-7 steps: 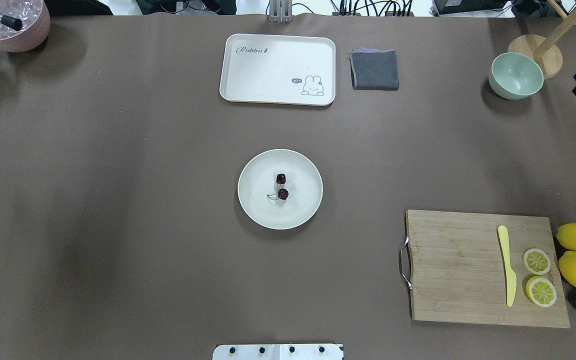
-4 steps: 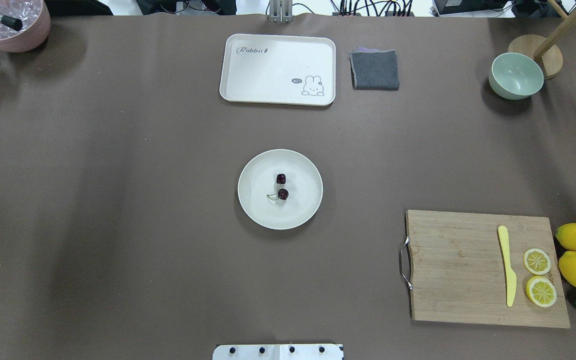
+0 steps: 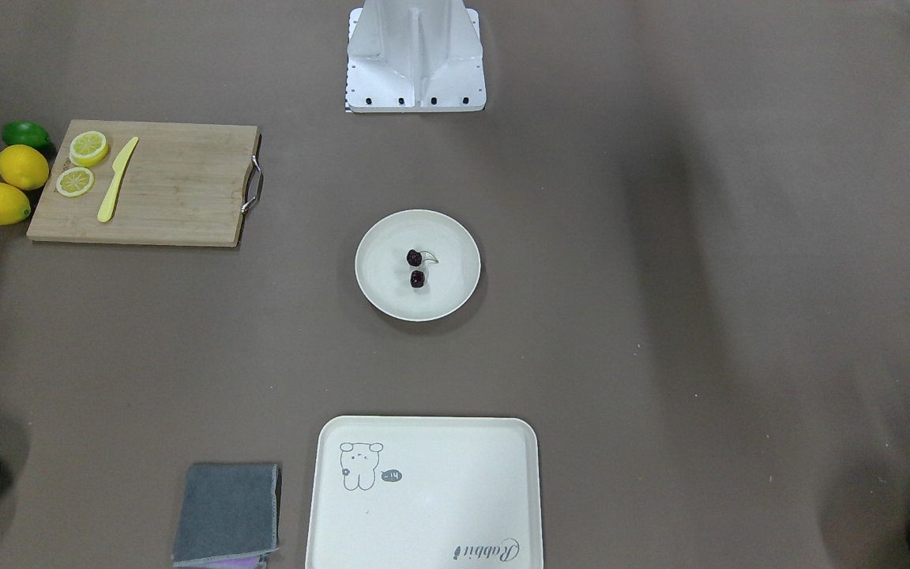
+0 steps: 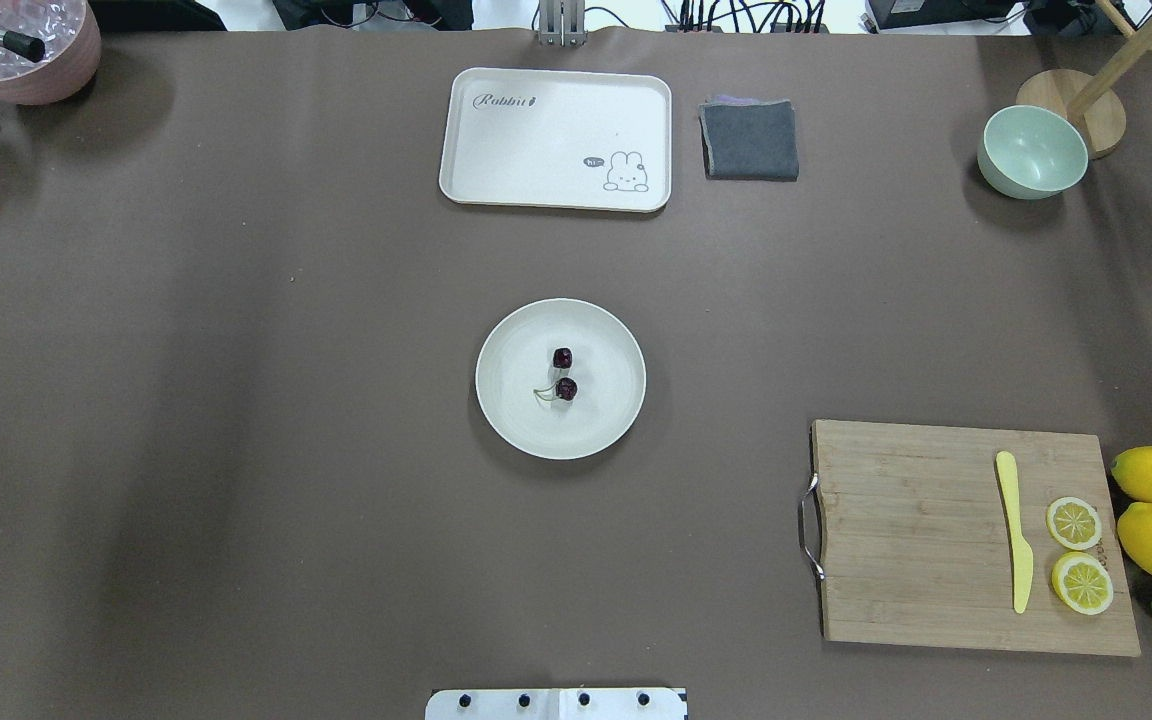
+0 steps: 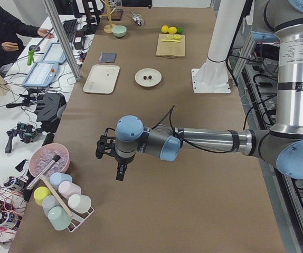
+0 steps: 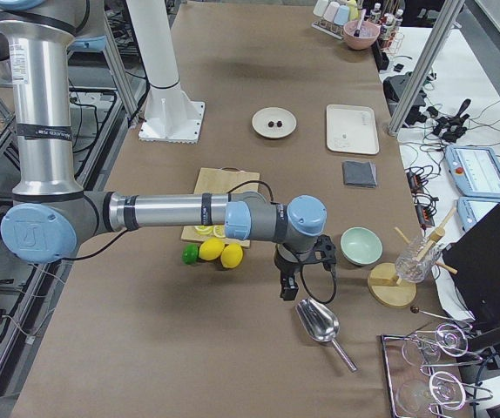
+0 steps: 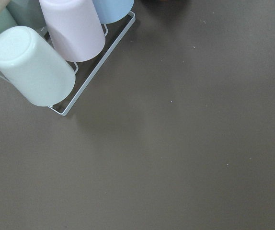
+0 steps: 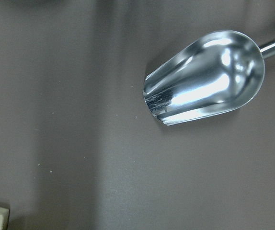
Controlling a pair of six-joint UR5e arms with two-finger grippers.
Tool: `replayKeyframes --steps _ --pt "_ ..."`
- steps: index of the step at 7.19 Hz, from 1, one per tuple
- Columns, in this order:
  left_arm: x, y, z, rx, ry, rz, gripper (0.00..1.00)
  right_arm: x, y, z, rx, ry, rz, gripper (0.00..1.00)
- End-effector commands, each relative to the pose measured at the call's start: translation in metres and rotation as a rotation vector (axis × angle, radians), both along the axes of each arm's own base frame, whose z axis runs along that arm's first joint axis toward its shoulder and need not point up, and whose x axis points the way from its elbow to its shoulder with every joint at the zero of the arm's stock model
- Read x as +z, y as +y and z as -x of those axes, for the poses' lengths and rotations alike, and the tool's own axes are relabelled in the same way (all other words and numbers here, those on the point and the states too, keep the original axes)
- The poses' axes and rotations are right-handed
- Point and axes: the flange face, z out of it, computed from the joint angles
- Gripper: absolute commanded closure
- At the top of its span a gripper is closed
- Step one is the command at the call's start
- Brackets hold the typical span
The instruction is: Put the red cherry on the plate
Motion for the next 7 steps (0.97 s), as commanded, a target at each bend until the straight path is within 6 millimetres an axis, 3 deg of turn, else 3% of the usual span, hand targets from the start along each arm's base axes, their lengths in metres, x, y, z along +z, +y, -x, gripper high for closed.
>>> replayKeyframes --steps 1,7 --pt "-0.021 0.008 0.004 -0.008 0.004 0.026 0.01 0.001 0.004 -0.002 0.004 -0.001 -0.001 0.00" --pt "-0.020 0.004 0.004 -0.008 0.001 0.029 0.01 -0.015 -0.007 -0.002 0.010 -0.002 -0.029 0.00"
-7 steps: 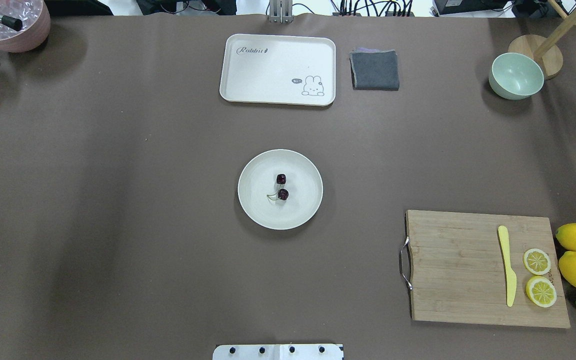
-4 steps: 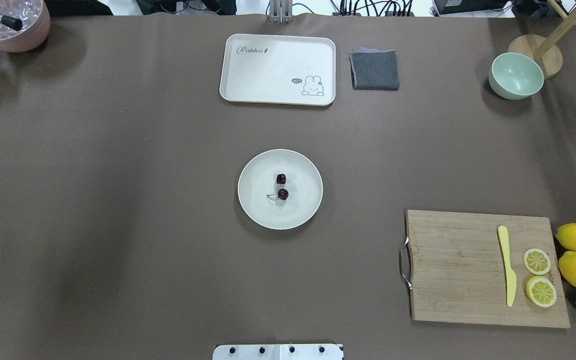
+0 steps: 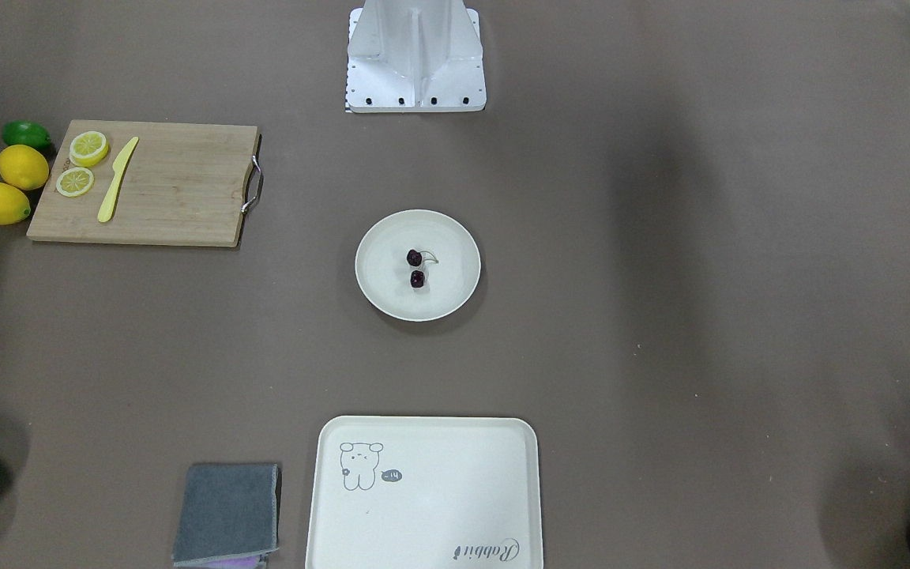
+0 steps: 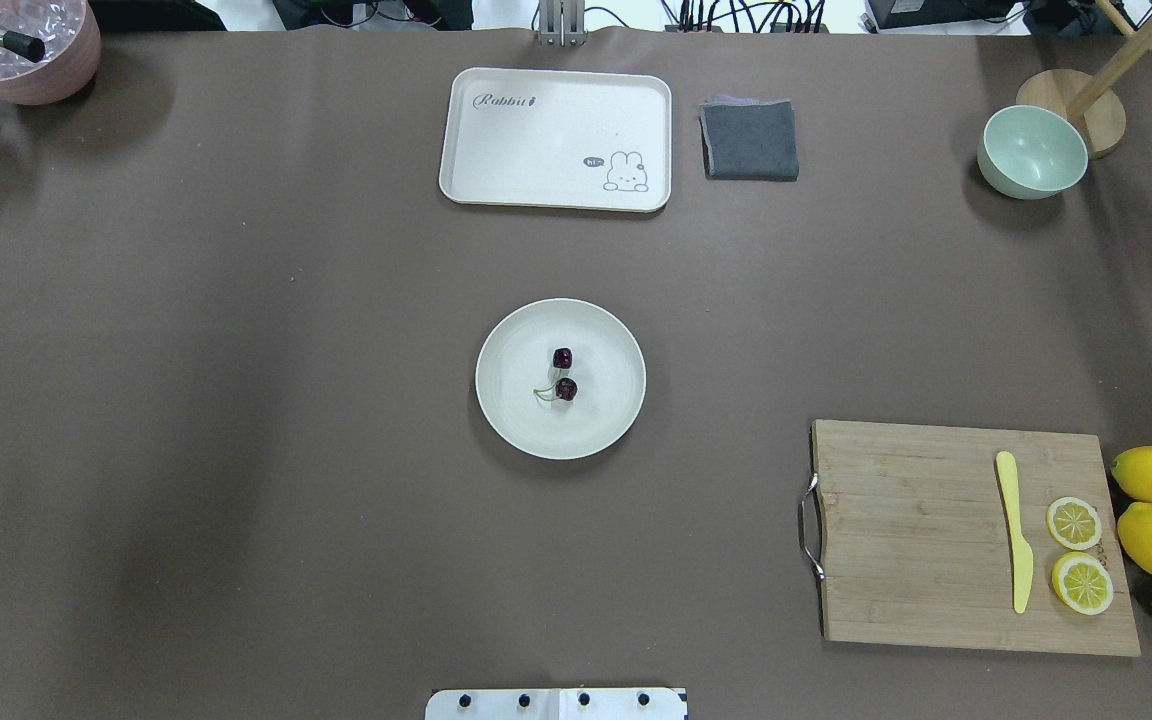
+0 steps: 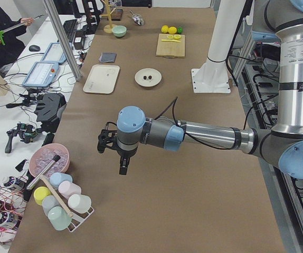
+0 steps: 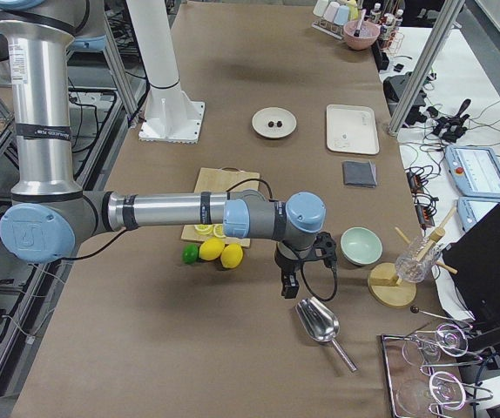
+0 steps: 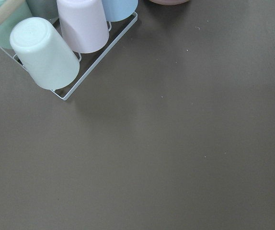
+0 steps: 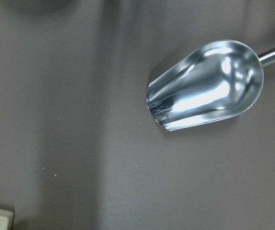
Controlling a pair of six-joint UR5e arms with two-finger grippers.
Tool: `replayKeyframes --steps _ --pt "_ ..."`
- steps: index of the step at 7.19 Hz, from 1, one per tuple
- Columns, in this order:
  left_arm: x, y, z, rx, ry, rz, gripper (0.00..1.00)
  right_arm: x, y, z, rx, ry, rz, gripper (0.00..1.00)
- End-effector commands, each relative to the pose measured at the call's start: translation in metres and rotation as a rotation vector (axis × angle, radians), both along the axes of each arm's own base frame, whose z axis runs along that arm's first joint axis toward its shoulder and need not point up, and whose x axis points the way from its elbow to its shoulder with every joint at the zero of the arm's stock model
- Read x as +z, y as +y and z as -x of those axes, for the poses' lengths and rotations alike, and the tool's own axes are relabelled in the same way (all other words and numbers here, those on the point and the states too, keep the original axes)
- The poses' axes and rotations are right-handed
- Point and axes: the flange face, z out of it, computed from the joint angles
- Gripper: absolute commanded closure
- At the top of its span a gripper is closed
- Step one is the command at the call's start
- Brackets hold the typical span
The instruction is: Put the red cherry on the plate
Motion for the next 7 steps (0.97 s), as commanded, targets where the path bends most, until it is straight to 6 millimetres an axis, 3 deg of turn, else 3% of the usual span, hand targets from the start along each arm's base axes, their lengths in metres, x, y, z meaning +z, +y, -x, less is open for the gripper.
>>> replayKeyframes --steps 1,7 --pt "0.0001 -0.0022 0.0002 0.000 0.000 0.000 0.01 -0.0029 -0.0033 -0.0002 0.002 0.000 -0.005 0.00" --pt "0.0023 -0.0003 0.0010 -0.004 -0.001 0.005 0.01 -0.0030 -0.0025 0.0007 0.011 -0.012 0.005 0.00"
